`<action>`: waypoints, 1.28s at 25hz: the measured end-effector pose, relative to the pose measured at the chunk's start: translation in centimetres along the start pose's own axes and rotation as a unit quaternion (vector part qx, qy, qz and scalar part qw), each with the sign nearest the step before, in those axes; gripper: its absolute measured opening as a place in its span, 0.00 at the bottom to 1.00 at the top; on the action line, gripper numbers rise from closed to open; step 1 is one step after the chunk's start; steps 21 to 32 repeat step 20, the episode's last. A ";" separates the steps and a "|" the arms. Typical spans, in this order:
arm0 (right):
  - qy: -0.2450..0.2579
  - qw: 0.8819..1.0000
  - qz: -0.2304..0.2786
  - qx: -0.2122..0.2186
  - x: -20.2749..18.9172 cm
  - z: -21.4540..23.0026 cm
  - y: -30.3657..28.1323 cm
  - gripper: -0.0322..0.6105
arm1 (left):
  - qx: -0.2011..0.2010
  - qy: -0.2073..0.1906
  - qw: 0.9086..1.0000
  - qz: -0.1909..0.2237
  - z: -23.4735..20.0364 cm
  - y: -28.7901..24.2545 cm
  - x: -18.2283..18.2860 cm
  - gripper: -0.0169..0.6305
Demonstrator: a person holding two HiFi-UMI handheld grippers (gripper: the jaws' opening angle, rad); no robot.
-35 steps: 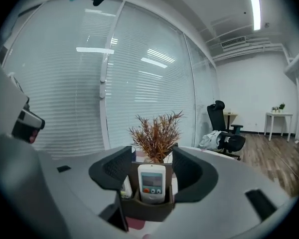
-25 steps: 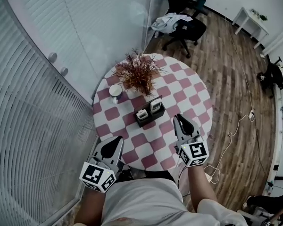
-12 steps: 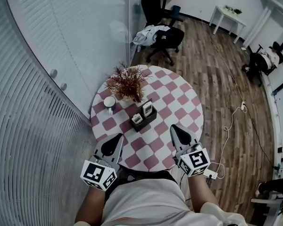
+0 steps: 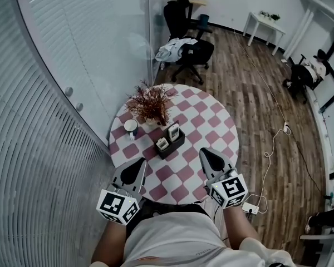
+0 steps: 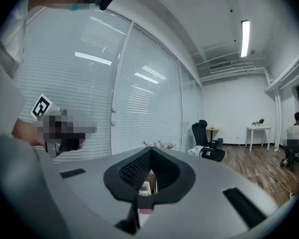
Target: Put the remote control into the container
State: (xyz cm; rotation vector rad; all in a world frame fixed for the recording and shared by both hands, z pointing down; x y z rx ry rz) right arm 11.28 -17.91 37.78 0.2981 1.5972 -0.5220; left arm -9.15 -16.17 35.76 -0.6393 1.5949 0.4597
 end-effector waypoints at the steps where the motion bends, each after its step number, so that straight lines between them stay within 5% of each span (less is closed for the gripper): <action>1: -0.001 1.000 0.000 0.002 0.0 0.0 0.0 0.07 | 0.002 0.000 1.000 0.001 0.0 0.1 0.1 0.04; 32: -0.008 1.000 -0.004 0.017 -0.1 0.5 0.4 0.07 | 0.022 0.006 1.000 0.004 0.6 0.7 0.2 0.04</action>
Point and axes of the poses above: the fingertips, and each gripper's own axes: y backward along the fingers, z to its right, x out of its top, the point moved 2 cm from there along y, backward along the fingers, and after that the axes turned 1 degree about -z, right-handed, at the moved point
